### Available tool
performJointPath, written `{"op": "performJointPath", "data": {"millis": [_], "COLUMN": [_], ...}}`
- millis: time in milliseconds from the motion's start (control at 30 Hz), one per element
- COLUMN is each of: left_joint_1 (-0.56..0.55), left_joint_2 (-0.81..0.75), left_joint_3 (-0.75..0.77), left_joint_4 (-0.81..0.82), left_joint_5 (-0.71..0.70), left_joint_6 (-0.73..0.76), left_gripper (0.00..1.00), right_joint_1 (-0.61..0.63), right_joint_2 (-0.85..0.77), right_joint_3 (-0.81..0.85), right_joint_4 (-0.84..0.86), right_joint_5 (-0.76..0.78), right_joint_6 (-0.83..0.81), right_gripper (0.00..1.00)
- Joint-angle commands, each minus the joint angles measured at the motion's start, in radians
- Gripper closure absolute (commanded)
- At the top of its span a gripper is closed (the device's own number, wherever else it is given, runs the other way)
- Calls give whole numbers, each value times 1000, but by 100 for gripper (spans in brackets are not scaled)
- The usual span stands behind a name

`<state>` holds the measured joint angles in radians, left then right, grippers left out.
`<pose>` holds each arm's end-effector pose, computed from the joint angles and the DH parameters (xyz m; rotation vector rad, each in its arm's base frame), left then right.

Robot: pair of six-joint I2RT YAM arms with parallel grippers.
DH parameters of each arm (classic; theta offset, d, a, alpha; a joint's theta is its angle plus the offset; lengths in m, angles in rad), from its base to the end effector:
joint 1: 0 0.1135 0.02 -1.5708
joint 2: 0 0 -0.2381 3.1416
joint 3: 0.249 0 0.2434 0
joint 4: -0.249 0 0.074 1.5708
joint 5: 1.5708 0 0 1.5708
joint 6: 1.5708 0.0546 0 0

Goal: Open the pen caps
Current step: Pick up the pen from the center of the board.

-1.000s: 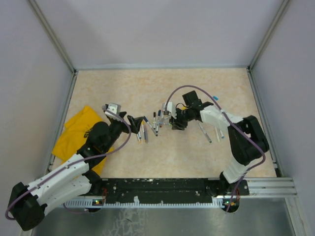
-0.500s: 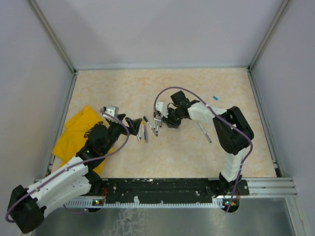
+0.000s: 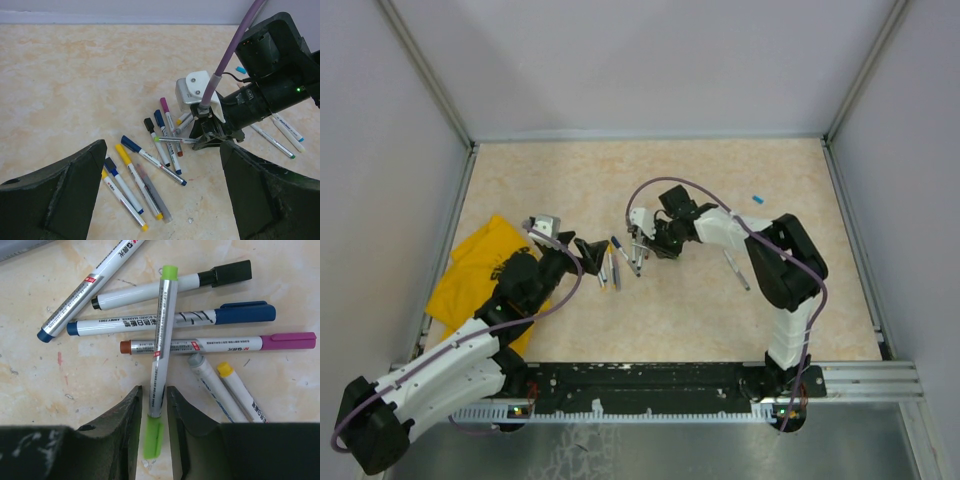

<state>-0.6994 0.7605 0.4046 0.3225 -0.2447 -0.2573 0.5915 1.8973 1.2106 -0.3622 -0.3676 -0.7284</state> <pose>0.1741 -0.1292 0.2474 0.1671 1.6217 -0.5440 0.3038 0.2277 0.1275 -1.6739 1.9492 0.4290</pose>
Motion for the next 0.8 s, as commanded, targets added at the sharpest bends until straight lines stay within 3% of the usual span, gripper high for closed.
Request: {"op": "performJointPath", "data": {"millis": [0,200,467,767], "left_joint_1": [6,6,6,6], "left_joint_2": [-10,-17,-78,-117], "left_joint_3": [-9,-10,-46,-89], "left_joint_4": [36,33,54,183], "left_joint_5": [-2,10,120,439], "left_joint_6": [-6,-7,-41,-172], "left_gripper": [1,1,1,1], "right_joint_1": [19,19,13,-113], "right_joint_2": [20,-2,-225,-600], "right_joint_3": [47,50,-65,-267], "right_joint_4": [8,-37,-76,-17], "right_joint_5": [24,2,-96,-323], "right_joint_6": [46,57,69,259], "right_gripper": [76,100,100,100]}}
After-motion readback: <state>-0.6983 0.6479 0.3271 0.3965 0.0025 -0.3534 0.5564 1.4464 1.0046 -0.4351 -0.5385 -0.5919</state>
